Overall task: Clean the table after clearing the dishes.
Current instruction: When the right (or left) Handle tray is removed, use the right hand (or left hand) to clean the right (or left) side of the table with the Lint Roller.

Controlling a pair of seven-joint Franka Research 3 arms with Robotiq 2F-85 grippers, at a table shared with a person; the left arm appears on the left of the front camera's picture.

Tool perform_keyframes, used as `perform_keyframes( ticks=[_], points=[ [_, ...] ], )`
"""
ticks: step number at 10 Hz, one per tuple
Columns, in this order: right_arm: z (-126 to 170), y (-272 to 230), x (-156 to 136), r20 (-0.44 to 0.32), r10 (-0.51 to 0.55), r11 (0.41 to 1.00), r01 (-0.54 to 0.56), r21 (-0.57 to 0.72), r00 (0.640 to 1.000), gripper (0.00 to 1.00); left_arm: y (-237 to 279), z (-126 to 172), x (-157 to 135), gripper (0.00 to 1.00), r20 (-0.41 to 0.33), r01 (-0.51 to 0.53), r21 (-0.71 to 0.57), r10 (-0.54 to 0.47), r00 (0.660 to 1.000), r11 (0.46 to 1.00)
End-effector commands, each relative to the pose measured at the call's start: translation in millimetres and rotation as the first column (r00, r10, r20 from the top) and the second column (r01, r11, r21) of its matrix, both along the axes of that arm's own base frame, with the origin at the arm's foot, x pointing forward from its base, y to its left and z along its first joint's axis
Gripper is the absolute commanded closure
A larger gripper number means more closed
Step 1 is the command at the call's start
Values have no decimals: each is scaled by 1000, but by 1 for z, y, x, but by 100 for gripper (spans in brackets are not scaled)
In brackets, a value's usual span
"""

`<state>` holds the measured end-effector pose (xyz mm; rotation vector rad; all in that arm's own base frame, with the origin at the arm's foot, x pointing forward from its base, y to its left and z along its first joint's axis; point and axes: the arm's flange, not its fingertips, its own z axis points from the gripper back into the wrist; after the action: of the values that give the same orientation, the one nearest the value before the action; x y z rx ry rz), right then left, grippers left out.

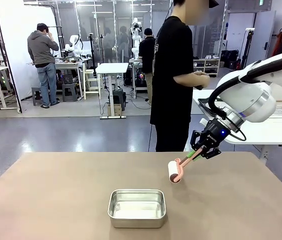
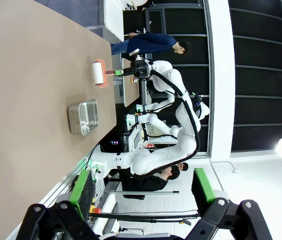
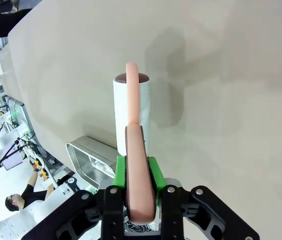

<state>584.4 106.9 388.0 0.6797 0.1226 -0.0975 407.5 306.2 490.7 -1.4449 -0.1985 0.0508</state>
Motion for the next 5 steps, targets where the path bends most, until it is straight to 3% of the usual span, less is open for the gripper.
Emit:
perform_keyframes(
  ticks=[1,5],
  points=[
    [-11,-5,5,17,26,998,-27,60,1000,78,2,1,-2,0,0,-6,3,6,1000,1000],
    [-36,-1,0,71,31,997,-36,68,997,78,2,1,-2,0,0,-6,3,6,1000,1000]
  ],
)
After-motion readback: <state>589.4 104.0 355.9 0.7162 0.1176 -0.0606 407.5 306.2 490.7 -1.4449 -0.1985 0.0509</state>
